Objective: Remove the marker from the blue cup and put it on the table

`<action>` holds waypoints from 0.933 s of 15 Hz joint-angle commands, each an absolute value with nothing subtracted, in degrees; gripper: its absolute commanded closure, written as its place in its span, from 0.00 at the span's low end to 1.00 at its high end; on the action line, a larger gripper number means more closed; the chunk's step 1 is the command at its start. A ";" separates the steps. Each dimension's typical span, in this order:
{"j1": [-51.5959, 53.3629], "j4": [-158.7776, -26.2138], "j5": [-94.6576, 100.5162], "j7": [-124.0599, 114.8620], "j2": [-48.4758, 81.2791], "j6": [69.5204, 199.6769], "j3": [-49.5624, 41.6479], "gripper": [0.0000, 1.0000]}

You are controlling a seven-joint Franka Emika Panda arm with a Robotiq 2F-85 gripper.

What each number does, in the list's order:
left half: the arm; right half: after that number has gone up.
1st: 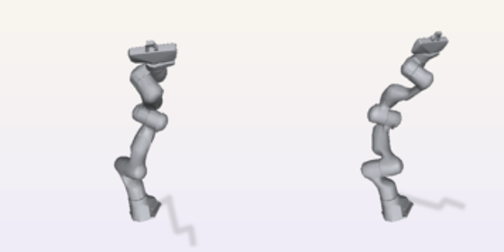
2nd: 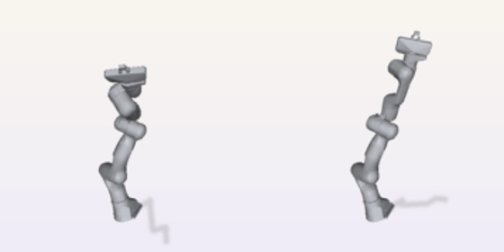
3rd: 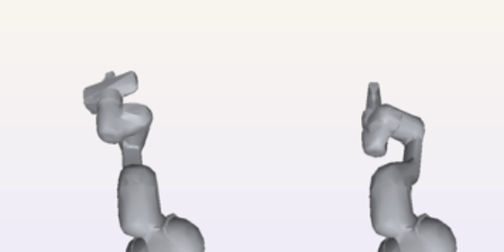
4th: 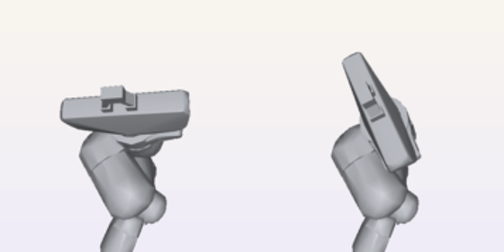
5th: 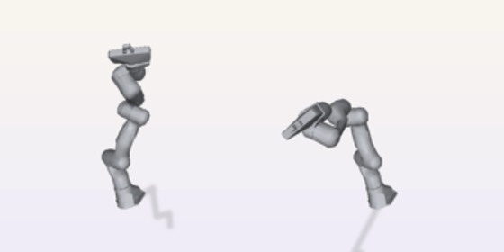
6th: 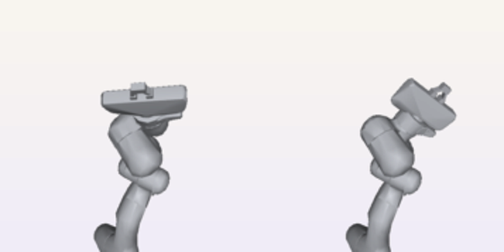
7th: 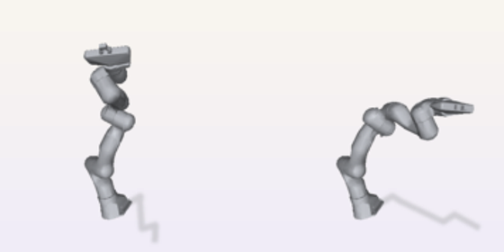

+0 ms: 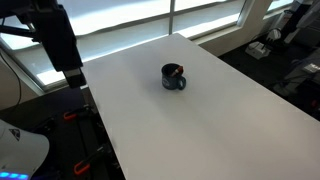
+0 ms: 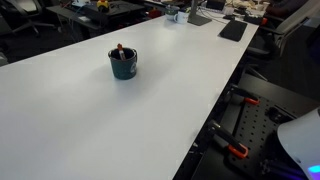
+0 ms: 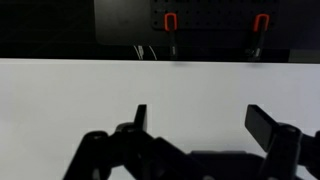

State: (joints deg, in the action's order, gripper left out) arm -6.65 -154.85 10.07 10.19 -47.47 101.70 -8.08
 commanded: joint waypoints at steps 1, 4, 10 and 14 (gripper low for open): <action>-6.34 -154.75 10.22 10.00 -47.48 101.56 -8.31 0.00; -6.34 -154.75 10.22 10.00 -47.48 101.56 -8.31 0.00; -6.73 -153.50 10.63 10.04 -44.40 102.80 -9.06 0.00; -6.19 -149.27 9.72 12.62 -36.18 107.49 -12.24 0.00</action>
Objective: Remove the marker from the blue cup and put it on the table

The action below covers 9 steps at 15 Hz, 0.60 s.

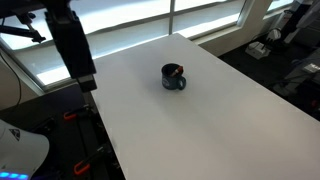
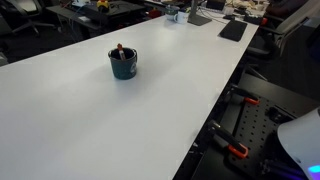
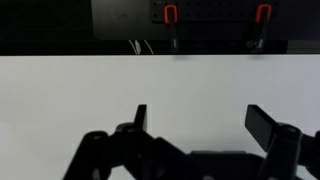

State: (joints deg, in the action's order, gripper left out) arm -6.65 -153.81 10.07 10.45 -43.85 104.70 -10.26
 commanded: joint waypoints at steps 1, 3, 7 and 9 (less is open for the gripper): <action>-5.91 -147.65 9.47 13.46 -33.76 108.67 -12.67 0.00; -4.89 -144.09 8.35 15.78 -29.39 110.25 -13.26 0.00; -5.10 -143.45 7.86 16.93 -28.37 111.32 -12.00 0.00; -4.37 -141.43 7.46 17.04 -25.60 111.34 -11.68 0.00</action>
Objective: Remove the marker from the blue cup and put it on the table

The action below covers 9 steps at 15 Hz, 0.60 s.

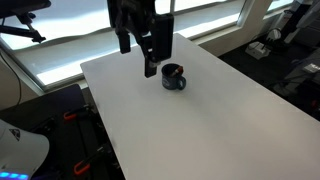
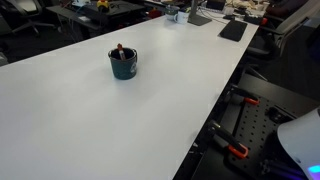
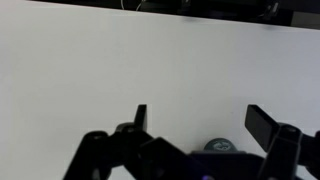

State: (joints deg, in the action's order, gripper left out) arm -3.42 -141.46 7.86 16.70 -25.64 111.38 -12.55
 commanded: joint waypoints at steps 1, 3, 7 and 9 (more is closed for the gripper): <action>-4.29 -141.16 7.45 17.04 -25.11 111.34 -11.66 0.00; -4.29 -141.05 7.45 17.06 -24.98 111.34 -11.67 0.00; -3.71 -138.05 6.71 18.78 -21.34 111.49 -12.23 0.00; -3.24 -134.97 6.37 19.18 -17.93 110.81 -11.99 0.00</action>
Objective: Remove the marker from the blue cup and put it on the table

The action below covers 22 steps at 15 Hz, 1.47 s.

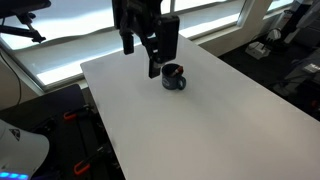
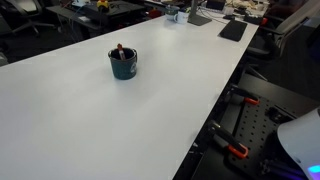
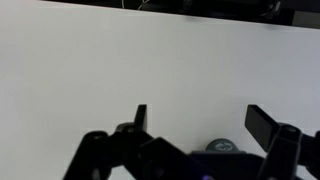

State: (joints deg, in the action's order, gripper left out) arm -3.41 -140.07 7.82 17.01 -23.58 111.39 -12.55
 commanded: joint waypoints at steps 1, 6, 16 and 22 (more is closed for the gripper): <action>-2.94 -133.36 6.01 19.90 -16.19 110.56 -11.87 0.00; -0.86 -125.03 1.47 25.82 -6.21 108.45 -9.88 0.00; -1.54 -122.54 -1.06 30.09 -0.81 108.38 -6.07 0.00; -2.50 -117.27 -1.53 33.57 3.98 107.81 -6.33 0.00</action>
